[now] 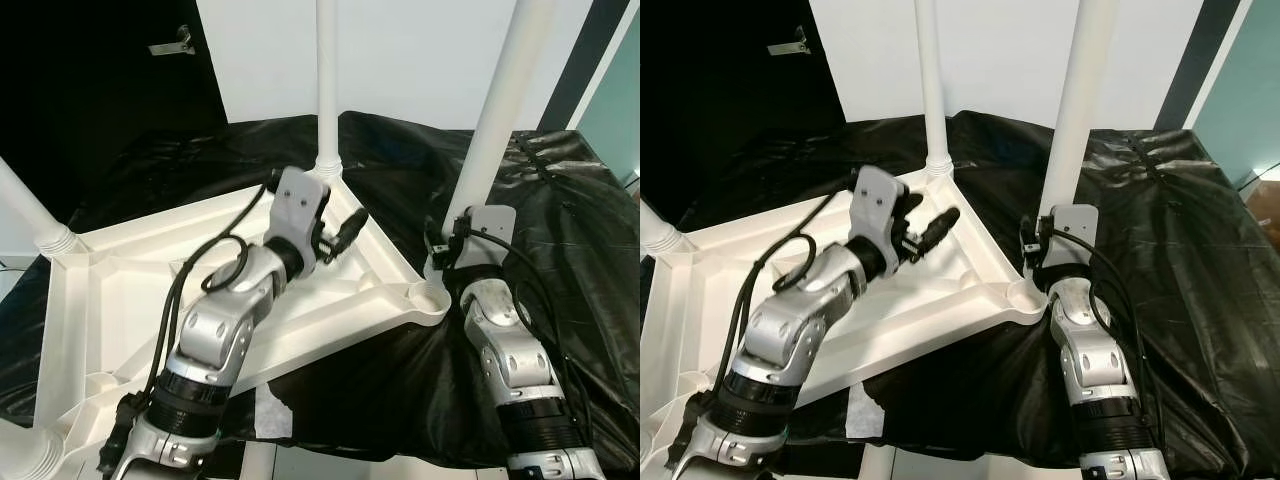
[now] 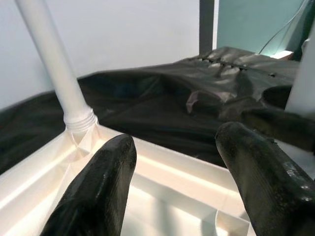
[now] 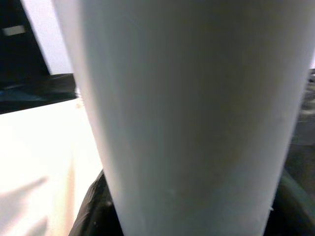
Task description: Building children table
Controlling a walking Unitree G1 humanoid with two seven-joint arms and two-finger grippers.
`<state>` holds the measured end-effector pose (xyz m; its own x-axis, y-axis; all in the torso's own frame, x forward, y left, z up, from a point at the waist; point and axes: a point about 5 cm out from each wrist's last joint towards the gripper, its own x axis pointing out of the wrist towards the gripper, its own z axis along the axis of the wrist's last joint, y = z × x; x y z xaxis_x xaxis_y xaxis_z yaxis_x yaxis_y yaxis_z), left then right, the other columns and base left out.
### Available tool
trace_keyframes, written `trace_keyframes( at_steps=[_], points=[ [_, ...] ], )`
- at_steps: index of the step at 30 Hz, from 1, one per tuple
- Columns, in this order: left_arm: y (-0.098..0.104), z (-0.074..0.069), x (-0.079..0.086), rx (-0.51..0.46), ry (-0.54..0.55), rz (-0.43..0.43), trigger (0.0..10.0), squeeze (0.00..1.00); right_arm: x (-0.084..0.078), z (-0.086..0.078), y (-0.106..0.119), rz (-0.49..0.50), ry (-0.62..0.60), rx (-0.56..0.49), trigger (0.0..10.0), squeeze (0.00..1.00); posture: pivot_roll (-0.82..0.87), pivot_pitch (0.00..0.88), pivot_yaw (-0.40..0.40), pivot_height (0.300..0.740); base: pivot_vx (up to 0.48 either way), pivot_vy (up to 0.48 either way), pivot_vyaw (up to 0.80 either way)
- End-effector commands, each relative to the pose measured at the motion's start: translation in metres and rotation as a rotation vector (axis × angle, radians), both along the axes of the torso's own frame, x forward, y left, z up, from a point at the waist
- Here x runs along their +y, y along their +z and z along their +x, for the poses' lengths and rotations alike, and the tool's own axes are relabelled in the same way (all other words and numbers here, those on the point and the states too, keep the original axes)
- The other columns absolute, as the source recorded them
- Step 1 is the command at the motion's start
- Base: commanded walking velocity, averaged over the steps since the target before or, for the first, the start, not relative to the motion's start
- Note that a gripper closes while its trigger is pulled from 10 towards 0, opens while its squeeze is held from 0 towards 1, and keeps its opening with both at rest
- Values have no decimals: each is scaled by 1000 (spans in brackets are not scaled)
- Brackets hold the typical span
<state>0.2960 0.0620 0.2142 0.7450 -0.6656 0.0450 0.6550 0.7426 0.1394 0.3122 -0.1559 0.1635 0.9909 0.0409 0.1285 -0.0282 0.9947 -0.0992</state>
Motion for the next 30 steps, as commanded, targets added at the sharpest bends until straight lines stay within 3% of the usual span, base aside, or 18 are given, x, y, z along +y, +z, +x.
trace_keyframes(
  at_steps=[1, 9, 14, 23, 30],
  points=[
    [-5, -5, -5, -5, -90, 37, 10000, 0, 4, -2, 3, 11, 24, -18, 10000, 0, -39, 0, 9, 740, 0, 0, 0],
    [-25, -20, -4, 56, -188, 82, 10000, 0, 11, -9, 3, 13, 64, -18, 10000, 0, -41, 0, -2, 740, 0, 0, 0],
    [-43, -37, -1, 85, -292, 171, 10000, 0, 21, -18, 0, 21, 106, -10, 10000, 0, -42, 0, -6, 740, 0, 0, 0],
    [-52, -41, 7, 97, -296, 218, 10000, 0, 30, -29, -13, 35, 135, 38, 10000, 0, -41, 8, -6, 740, 0, 0, 0],
    [-52, -42, 11, 93, -291, 236, 10000, 0, 18, -38, -24, 51, 84, 84, 10000, 0, -42, 16, 0, 740, 0, 0, 0]
  ],
)
